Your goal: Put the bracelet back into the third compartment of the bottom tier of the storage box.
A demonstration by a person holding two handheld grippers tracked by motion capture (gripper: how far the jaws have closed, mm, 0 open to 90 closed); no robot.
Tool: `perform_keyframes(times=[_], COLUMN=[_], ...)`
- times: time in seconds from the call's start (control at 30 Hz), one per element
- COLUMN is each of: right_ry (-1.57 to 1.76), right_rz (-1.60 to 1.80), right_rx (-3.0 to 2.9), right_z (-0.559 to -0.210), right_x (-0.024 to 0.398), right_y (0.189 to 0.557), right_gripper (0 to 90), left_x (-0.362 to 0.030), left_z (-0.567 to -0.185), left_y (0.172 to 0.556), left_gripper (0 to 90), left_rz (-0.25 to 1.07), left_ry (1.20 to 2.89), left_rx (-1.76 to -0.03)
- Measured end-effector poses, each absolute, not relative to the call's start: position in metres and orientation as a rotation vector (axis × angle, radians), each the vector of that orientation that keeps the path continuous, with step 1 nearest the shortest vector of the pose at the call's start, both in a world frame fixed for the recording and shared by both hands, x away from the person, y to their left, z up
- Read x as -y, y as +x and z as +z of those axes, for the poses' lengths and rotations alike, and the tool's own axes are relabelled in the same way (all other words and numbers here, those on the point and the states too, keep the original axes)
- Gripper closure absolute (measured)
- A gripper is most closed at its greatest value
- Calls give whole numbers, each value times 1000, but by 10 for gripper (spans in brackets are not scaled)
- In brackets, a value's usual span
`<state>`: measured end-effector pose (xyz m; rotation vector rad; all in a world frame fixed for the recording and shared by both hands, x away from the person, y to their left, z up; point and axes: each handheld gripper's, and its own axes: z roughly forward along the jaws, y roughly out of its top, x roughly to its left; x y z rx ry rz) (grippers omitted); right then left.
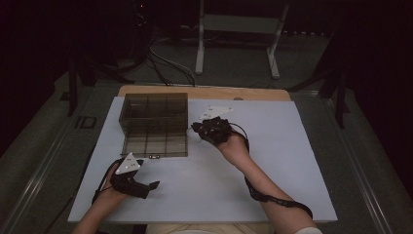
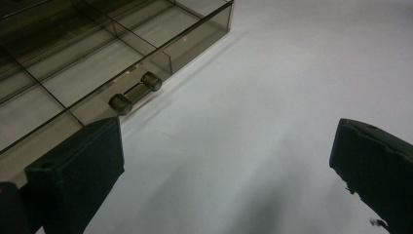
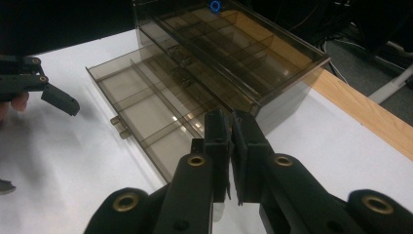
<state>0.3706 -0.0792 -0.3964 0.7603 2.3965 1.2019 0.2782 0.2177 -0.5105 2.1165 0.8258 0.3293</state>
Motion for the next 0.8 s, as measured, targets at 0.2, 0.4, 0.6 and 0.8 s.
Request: perform_keyframes(times=[0.2, 0.4, 0.6, 0.8], right_ry=[751, 748, 740, 732], right_rz=[1190, 1194, 1190, 1186], right_rx=[-2410, -2422, -2441, -2455], right_z=[-399, -404, -408, -412], right_x=[69, 57, 47, 41], right_y=[374, 378, 381, 383], right_gripper=[857, 857, 857, 857], left_x=[-218, -218, -218, -218], left_z=[-511, -510, -510, -510], left_y=[278, 278, 278, 278], left_gripper=[7, 7, 7, 7], left_rz=[328, 327, 329, 327], left_ry=[2115, 2112, 2110, 2110], left_rx=[-829, -829, -829, -824])
